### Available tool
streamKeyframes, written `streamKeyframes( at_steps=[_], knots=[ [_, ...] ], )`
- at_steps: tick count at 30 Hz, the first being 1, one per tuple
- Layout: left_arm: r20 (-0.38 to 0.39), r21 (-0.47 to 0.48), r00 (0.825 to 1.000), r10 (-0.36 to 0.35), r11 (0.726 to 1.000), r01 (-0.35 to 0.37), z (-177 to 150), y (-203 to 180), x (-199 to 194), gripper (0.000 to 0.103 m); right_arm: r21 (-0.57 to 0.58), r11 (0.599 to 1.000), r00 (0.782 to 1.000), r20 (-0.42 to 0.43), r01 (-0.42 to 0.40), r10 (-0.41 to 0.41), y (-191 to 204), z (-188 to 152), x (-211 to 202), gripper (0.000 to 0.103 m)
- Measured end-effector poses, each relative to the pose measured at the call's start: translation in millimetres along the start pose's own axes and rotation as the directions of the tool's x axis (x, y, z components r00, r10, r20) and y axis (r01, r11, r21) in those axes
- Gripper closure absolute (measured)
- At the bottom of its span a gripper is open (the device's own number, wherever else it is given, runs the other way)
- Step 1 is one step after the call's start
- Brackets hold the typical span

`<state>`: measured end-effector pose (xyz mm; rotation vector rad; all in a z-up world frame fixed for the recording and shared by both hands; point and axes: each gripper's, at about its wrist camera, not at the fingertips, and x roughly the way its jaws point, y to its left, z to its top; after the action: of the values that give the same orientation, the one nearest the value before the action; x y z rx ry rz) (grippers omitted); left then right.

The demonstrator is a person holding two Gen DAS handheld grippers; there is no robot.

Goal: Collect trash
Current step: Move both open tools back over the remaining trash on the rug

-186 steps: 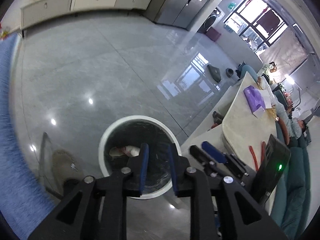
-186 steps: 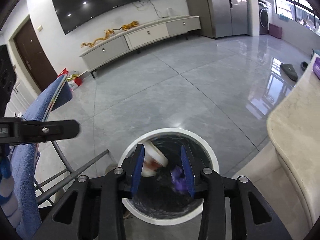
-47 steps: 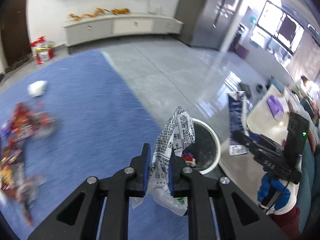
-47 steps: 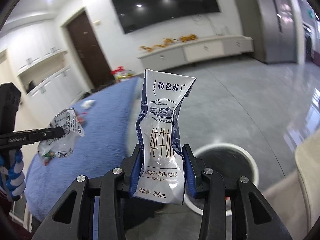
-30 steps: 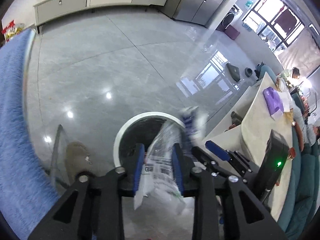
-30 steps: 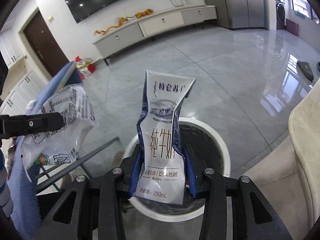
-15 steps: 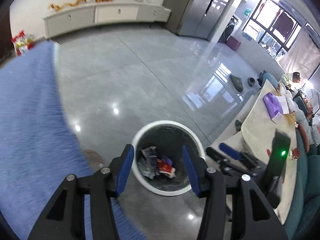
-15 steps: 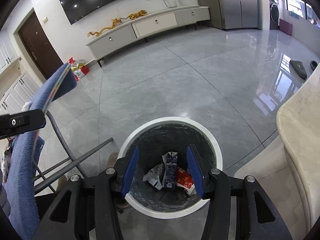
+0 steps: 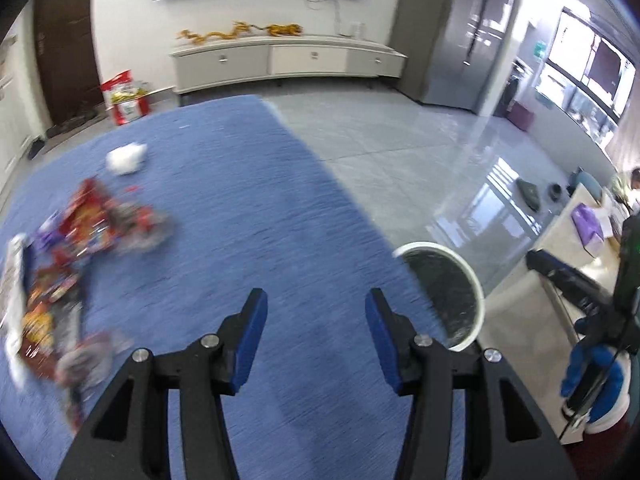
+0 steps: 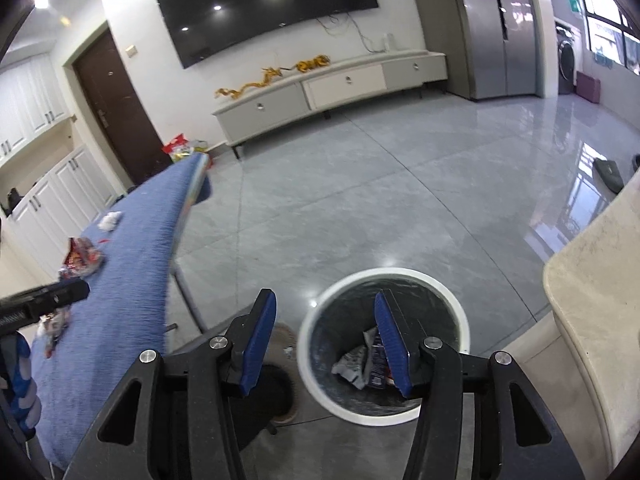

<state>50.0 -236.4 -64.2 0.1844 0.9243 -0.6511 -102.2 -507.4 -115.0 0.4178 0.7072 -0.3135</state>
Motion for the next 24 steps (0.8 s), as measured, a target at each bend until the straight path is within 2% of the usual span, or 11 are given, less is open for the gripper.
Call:
streamKeyframes(
  at_steps=[6,11,16,20,24],
  knots=[
    [0.044,-0.070,0.995,0.084,0.994,-0.081,-34,65,-42,0.054,-0.063,0.997,0.998,0.027,-0.048,0.049,39,9,-14,0.052],
    [0.075,-0.167,0.986,0.146,0.977,-0.132,-69,123,-77,0.054,-0.110,0.991,0.996,0.033,-0.079,0.083,75,13,-23,0.052],
    [0.088,-0.273,0.976,0.201,0.947,-0.170,-104,178,-105,0.054,-0.153,0.981,0.993,0.016,-0.116,0.119,115,14,-27,0.052],
    [0.096,-0.338,0.960,0.264,0.916,-0.217,-131,216,-122,0.054,-0.202,0.971,0.992,-0.002,-0.128,0.130,146,18,-26,0.052],
    [0.104,-0.385,0.946,0.306,0.890,-0.245,-146,240,-130,0.054,-0.236,0.961,0.989,-0.018,-0.146,0.146,172,24,-22,0.051]
  ],
)
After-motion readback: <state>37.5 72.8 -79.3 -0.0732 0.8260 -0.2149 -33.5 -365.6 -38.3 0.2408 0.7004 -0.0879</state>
